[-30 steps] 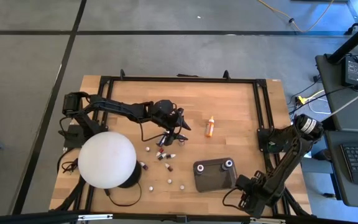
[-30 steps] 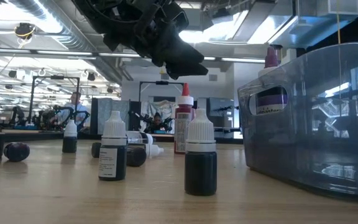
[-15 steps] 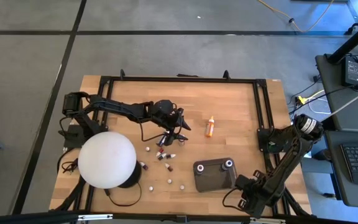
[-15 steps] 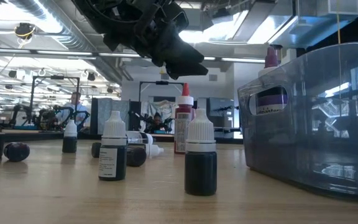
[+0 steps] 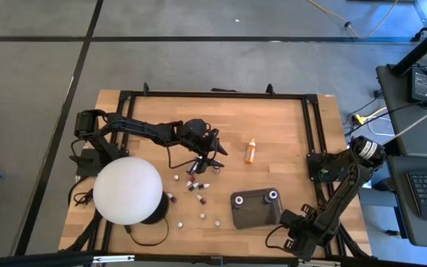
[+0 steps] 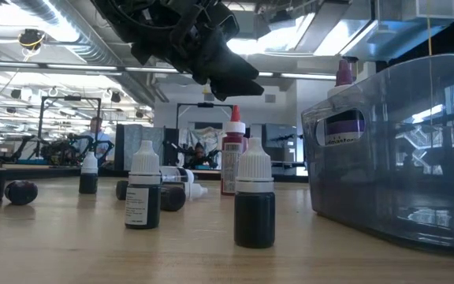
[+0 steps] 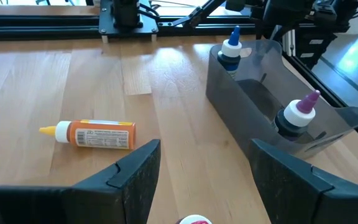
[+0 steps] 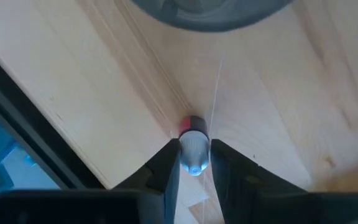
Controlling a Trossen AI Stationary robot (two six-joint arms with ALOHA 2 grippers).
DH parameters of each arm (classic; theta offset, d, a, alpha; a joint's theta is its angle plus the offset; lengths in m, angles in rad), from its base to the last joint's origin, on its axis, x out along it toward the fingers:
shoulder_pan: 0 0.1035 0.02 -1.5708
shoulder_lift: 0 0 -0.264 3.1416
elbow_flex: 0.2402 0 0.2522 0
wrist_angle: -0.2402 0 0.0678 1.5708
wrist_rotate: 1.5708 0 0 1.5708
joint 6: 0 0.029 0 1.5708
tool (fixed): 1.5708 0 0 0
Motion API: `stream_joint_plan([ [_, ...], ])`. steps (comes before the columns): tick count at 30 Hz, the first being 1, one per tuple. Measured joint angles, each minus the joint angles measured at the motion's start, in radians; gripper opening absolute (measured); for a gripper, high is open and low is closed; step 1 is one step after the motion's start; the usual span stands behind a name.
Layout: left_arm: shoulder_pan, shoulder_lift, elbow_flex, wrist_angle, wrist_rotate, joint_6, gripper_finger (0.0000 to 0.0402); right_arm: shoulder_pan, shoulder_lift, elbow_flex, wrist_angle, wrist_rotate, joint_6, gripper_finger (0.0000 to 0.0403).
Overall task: Pick & Place food coloring
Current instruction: Put the small red food coloring bottle into the bin
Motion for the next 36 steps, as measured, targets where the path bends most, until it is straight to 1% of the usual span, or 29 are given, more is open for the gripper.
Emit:
stream_joint_plan([
  [7,0.0,0.0,0.0,0.0,0.0,0.0,0.0237,0.0,0.0,0.0,-0.004,0.0,-0.007,0.0067],
  [13,0.0,0.0,0.0,0.0,0.0,0.0,0.0237,0.0,-0.001,0.0,-0.012,-0.004,-0.007,0.0063],
  [19,0.0,0.0,0.0,0.0,0.0,0.0,0.0237,0.0,-0.002,0.001,-0.059,-0.092,-0.007,0.0061],
  [21,0.0,0.0,0.0,-0.001,0.0,-0.003,0.0237,-0.001,-0.002,0.021,-0.101,-0.113,-0.007,0.0061],
  [24,0.0,0.0,0.0,-0.001,0.0,-0.003,0.0237,-0.002,-0.002,0.095,-0.207,-0.124,-0.007,0.0061],
  [27,0.0,0.0,0.0,-0.001,0.0,-0.002,0.0237,-0.002,-0.003,0.204,-0.376,-0.086,-0.007,0.0061],
  [31,0.0,0.0,0.0,-0.001,0.0,-0.002,0.0237,-0.012,-0.004,0.348,-0.558,0.038,-0.008,0.0061],
  [33,0.0,0.0,0.0,-0.001,0.0,-0.001,0.0237,-0.032,-0.005,0.399,-0.61,0.095,-0.03,0.006],
  [36,0.0,0.0,0.0,-0.001,0.0,-0.001,0.0237,-0.083,-0.006,0.427,-0.606,0.143,-0.166,0.006],
])
